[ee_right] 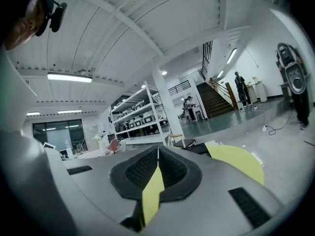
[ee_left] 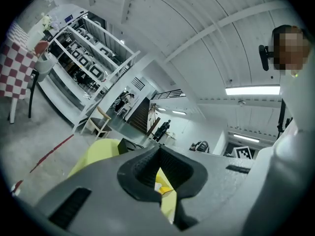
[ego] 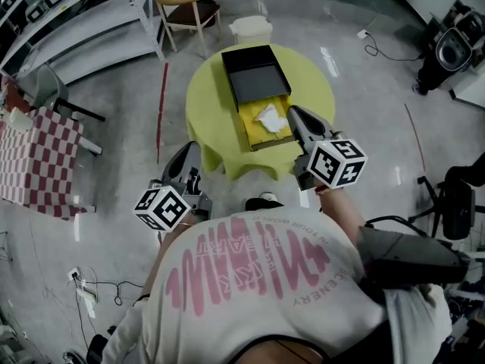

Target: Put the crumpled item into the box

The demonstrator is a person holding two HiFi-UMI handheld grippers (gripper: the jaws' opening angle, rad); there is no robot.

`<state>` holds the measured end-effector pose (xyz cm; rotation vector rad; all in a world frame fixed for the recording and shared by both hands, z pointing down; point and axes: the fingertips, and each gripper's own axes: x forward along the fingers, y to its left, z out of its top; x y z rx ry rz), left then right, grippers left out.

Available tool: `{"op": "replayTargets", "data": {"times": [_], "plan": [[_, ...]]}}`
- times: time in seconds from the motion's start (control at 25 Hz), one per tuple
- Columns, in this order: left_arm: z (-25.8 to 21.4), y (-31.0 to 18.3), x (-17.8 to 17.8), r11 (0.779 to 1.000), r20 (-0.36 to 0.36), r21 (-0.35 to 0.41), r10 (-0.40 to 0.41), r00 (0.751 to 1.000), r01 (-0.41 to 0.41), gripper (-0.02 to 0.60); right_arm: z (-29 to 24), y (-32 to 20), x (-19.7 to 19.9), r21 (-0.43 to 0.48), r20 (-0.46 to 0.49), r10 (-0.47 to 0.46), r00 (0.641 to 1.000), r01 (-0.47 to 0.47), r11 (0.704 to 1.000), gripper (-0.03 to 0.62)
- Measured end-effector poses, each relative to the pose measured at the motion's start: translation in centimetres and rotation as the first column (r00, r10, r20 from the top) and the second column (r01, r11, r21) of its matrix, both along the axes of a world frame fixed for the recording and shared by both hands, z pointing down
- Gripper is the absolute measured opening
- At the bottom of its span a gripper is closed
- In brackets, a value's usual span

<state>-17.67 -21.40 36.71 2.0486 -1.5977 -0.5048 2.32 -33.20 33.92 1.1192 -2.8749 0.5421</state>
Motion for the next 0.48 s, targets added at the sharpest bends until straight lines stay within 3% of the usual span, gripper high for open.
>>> {"op": "replayTargets", "data": {"times": [0.48], "plan": [[0.8, 11.3, 0.7, 0.997, -0.008, -0.003, 0.072, 0.997, -0.072, 0.008, 1.9, 13.6, 2.9, -0.028, -0.032, 0.096, 0.995, -0.097, 0.995, 0.009]]}}
